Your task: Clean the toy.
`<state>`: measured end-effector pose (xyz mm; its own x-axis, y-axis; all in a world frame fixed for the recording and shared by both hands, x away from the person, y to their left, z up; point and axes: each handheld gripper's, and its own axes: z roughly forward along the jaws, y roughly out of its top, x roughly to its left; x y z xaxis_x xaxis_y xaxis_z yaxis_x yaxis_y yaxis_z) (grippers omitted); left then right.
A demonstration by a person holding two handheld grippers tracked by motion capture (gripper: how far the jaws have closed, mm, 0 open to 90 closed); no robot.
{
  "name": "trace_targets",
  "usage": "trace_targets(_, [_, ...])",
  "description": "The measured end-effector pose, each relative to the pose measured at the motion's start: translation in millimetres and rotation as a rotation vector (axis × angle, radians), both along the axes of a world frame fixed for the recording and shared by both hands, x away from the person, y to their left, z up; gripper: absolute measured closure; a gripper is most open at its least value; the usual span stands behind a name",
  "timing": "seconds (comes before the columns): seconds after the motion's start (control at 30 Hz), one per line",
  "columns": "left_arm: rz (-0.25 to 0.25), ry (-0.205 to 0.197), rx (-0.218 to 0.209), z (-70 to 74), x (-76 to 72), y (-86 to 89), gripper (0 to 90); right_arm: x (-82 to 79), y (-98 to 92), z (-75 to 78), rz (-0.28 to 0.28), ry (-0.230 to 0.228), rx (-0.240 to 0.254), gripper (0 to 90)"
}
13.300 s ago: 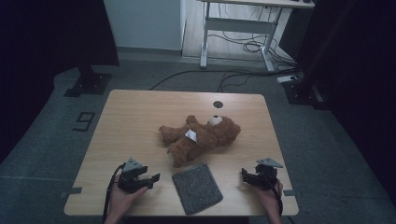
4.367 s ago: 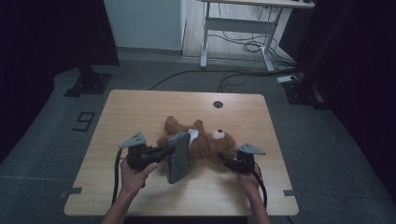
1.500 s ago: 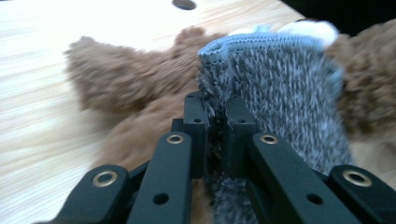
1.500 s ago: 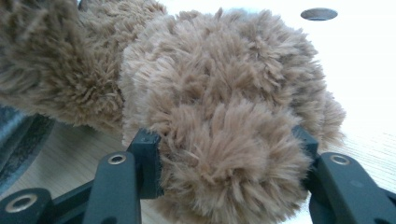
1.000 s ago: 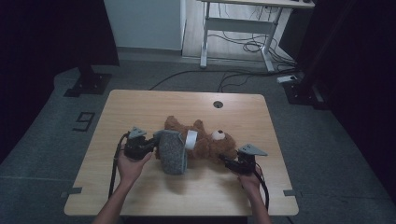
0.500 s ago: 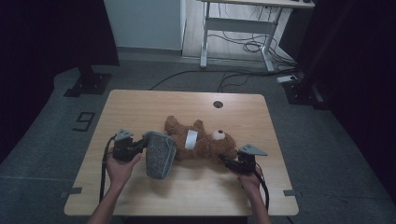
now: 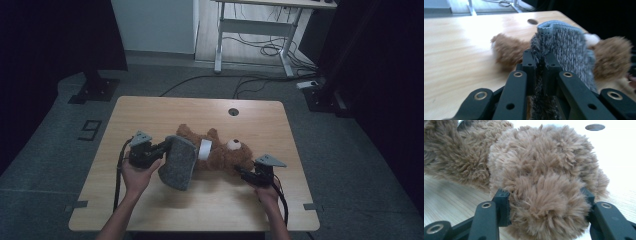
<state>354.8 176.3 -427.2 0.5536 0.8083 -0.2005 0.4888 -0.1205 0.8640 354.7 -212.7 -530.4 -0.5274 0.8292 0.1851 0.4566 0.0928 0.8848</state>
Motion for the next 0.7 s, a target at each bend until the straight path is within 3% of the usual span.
trace_targets(0.1, [-0.04, -0.015, -0.001, 11.2, 4.0, -17.9, 81.9, -0.1, 0.1, 0.0, -0.001, -0.001, 0.0, 46.5])
trace_targets(0.23, [-0.12, -0.043, 0.02, 27.4, 15.6, -55.1, 81.7, -0.4, 0.5, 0.0, -0.003, -0.001, 0.0, 46.5])
trace_targets(0.4, [-0.204, -0.038, 0.029, 34.3, 36.9, -103.1, 81.6, -0.4, 0.3, 0.0, -0.002, 0.0, -0.002, 46.5])
trace_targets(0.57, [-0.305, 0.028, 0.013, 19.2, 46.5, -151.1, 81.7, 0.2, -0.1, -0.1, 0.001, -0.002, 0.001, 46.5])
trace_targets(0.7, [-0.379, 0.087, 0.081, -1.6, 43.2, -181.4, 81.7, -0.4, 0.1, 0.1, 0.002, -0.001, -0.002, 46.5])
